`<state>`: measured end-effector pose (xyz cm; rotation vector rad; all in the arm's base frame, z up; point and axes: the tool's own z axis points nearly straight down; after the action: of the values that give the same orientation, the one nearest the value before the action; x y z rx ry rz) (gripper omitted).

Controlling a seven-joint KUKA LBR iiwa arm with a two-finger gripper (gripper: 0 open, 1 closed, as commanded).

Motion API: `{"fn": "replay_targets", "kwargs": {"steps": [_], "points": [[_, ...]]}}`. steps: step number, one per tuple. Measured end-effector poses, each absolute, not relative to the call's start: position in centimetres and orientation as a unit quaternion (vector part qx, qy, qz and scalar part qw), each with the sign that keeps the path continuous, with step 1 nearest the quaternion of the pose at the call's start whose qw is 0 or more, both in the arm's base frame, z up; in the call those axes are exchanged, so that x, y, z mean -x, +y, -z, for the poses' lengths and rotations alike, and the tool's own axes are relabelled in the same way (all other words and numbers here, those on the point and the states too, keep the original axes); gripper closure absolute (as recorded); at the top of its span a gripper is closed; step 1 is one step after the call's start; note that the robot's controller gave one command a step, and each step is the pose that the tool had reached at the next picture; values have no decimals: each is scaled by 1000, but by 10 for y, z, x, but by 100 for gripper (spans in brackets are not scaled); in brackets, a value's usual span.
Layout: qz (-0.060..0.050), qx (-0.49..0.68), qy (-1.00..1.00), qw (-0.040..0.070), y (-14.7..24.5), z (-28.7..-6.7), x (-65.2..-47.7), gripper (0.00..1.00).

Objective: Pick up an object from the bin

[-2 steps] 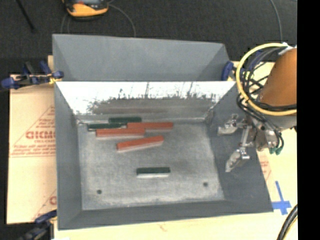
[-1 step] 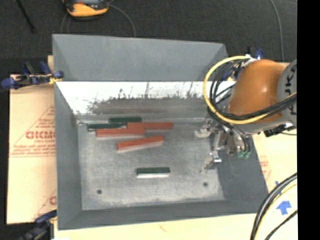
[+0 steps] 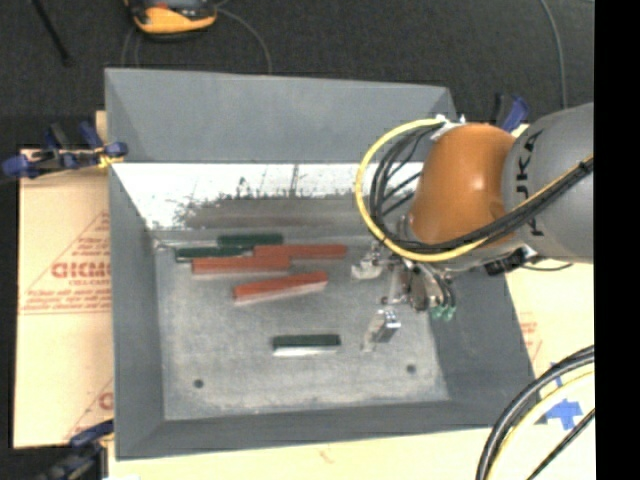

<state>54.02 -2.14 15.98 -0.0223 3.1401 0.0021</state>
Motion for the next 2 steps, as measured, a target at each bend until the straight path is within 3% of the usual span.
{"fn": "replay_targets", "kwargs": {"steps": [1,2], "points": [[0,72,997,2,3,-137,-519,0],[0,-58,998,2,33,-88,-532,0]]}}
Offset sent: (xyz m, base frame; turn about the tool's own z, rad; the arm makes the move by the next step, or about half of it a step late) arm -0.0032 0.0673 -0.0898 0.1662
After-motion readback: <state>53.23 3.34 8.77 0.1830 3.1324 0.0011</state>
